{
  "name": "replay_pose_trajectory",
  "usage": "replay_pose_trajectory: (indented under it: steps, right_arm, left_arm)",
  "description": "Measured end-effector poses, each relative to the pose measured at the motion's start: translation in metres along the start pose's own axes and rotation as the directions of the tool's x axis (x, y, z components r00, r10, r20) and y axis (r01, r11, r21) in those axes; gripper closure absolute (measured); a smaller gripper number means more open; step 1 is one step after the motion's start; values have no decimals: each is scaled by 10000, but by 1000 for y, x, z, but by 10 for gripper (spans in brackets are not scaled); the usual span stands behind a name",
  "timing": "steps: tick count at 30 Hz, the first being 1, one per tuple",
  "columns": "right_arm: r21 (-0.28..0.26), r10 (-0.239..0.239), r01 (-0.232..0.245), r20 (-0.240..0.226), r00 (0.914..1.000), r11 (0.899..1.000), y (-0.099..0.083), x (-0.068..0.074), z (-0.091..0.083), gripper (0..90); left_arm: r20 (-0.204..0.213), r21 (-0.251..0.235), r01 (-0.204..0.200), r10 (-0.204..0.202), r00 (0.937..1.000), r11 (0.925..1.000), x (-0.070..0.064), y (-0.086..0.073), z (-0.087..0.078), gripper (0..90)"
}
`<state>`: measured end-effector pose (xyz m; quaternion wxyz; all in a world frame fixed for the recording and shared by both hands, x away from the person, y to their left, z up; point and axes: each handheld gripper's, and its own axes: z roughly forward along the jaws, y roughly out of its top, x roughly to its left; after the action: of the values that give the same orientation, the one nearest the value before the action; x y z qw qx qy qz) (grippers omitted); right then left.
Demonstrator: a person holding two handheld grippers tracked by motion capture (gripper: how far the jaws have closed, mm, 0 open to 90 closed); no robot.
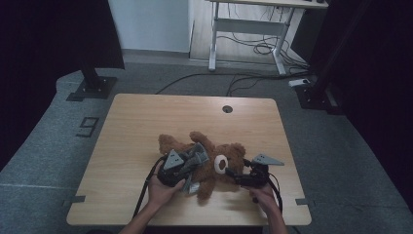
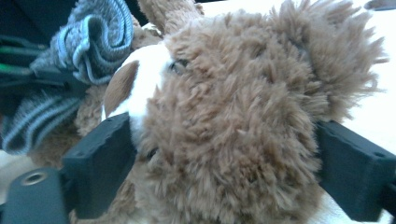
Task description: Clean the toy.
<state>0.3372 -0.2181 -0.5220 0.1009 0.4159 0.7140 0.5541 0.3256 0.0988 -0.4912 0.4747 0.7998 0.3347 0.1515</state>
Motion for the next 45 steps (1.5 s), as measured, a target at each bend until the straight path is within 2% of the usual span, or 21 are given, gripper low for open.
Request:
replay_pose_trajectory:
  steps: [3, 6, 9, 12, 15, 17, 19, 23, 28, 30, 32, 33, 34, 36, 38, 40, 41, 45]
  right_arm:
    - [-144, -169, 174, 366, 9992, 9997, -2, 0, -1, 186]
    - [-202, -204, 215, 553, 9983, 9996, -3, 0, -1, 208]
    - [-159, -364, 376, 654, 9972, 9992, -4, 2, 0, 215]
    - [-177, -342, 354, 655, 9973, 9992, -5, 3, 1, 213]
    - [-102, -408, 416, 718, 9966, 9991, -6, 3, 0, 211]
    - [-32, -398, 402, 763, 9963, 9992, -7, 2, 0, 210]
    - [193, -422, 408, 796, 9959, 9990, -10, -1, 2, 197]
    - [390, -465, 436, 773, 9959, 9983, -12, 0, 5, 182]
    - [793, -426, 355, 900, 9950, 9962, -13, 1, 9, 218]
    - [875, -504, 424, 915, 9945, 9953, -14, 1, 11, 265]
    - [915, -546, 464, 885, 9946, 9947, -14, 1, 11, 361]
    - [946, -750, 665, 896, 9931, 9933, -14, 2, 9, 420]
    - [946, -750, 665, 896, 9931, 9933, -14, 2, 9, 420]
    - [976, -861, 775, 873, 9925, 9922, -14, 1, 8, 465]
    - [962, -895, 814, 834, 9925, 9920, -15, 0, 8, 472]
    - [967, -954, 877, 791, 9923, 9914, -15, 0, 7, 483]
    - [1010, -1046, 967, 754, 9917, 9902, -15, 1, 8, 499]
    - [1075, -1086, 994, 832, 9906, 9892, -15, 3, 10, 512]
  left_arm:
    - [-52, 25, -25, 25, 10000, 10000, -5, 14, -2, 747]
    - [290, 51, -259, 258, 9992, 9997, -17, 36, 4, 747]
    - [519, 201, -841, 830, 9952, 9963, -38, 58, 20, 746]
    - [691, 361, -1190, 1163, 9908, 9922, -55, 77, 43, 743]
    - [663, 629, -1454, 1412, 9878, 9874, -66, 88, 63, 740]
    - [643, 744, -1371, 1325, 9891, 9878, -67, 90, 71, 738]
    - [646, 768, -1256, 1207, 9906, 9891, -64, 89, 74, 738]
    - [683, 697, -1122, 1075, 9919, 9912, -59, 83, 70, 739]
    - [858, 632, -776, 721, 9937, 9950, -51, 78, 66, 741]
    - [871, 581, -713, 661, 9940, 9958, -50, 76, 65, 741]
    - [853, 489, -646, 603, 9945, 9967, -48, 73, 62, 742]
    - [766, 420, -621, 588, 9953, 9972, -46, 71, 59, 742]
    - [567, 407, -631, 608, 9965, 9972, -43, 69, 56, 742]
    - [280, 472, -438, 425, 9987, 9979, -32, 63, 49, 742]
    - [167, 563, -11, 2, 9999, 9984, -16, 53, 43, 743]
    - [390, 334, 515, -528, 9978, 9981, 0, 43, 34, 744]
    - [455, 215, 629, -638, 9969, 9978, 4, 40, 29, 747]
    - [166, -60, 495, -494, 9986, 9988, 12, 34, 10, 746]
